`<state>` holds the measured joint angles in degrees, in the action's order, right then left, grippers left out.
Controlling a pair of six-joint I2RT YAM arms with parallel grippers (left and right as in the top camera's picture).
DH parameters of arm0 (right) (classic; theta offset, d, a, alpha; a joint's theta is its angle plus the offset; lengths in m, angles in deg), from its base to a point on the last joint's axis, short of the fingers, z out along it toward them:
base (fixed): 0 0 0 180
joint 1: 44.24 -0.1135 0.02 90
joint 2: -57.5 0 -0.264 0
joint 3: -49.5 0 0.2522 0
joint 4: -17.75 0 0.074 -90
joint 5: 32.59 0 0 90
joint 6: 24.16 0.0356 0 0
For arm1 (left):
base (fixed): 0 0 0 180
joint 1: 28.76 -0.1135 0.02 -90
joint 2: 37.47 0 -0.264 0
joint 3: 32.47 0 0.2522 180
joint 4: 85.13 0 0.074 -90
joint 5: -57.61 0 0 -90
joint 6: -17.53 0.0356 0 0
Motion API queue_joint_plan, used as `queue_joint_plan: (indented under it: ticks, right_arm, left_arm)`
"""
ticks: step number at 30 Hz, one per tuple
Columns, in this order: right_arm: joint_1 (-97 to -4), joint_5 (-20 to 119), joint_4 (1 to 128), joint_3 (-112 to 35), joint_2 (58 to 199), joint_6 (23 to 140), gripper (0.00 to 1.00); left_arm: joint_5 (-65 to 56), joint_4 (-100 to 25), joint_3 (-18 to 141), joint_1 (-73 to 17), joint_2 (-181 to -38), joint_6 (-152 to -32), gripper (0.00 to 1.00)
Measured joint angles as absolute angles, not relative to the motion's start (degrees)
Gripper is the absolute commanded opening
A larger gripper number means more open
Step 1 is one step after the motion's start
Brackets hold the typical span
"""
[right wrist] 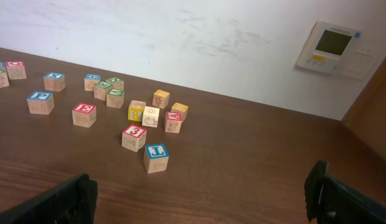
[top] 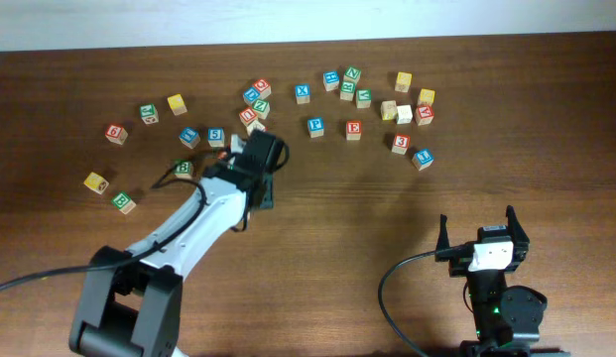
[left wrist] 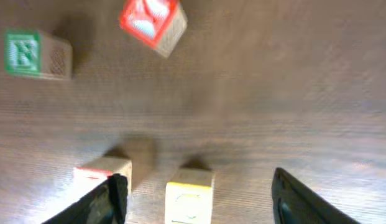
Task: Spell out ICRA
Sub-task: 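Open the left gripper to release the C block and raise it, then move the left gripper back over the block cluster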
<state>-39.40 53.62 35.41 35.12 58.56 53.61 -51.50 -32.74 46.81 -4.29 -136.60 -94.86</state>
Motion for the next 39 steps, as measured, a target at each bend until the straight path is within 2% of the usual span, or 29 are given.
queue_joint_plan:
  ticks: [2,6,17,39]
  right_arm:
    - [-39.4,53.6,35.4,35.1,58.6,53.6,0.98]
    - [-39.4,53.6,35.4,35.1,58.6,53.6,0.98]
    - [-39.4,53.6,35.4,35.1,58.6,53.6,0.98]
    - [-39.4,53.6,35.4,35.1,58.6,53.6,0.98]
  left_arm:
    - [-51.4,-30.9,49.4,-4.3,-136.6,-95.0,0.19]
    - [-48.8,-28.0,51.2,-4.3,-136.6,-94.0,0.01]
    - [-34.5,-25.2,51.2,-4.3,-136.6,-85.6,0.00]
    - [-33.4,-24.3,50.8,-4.3,-136.6,-85.3,0.00]
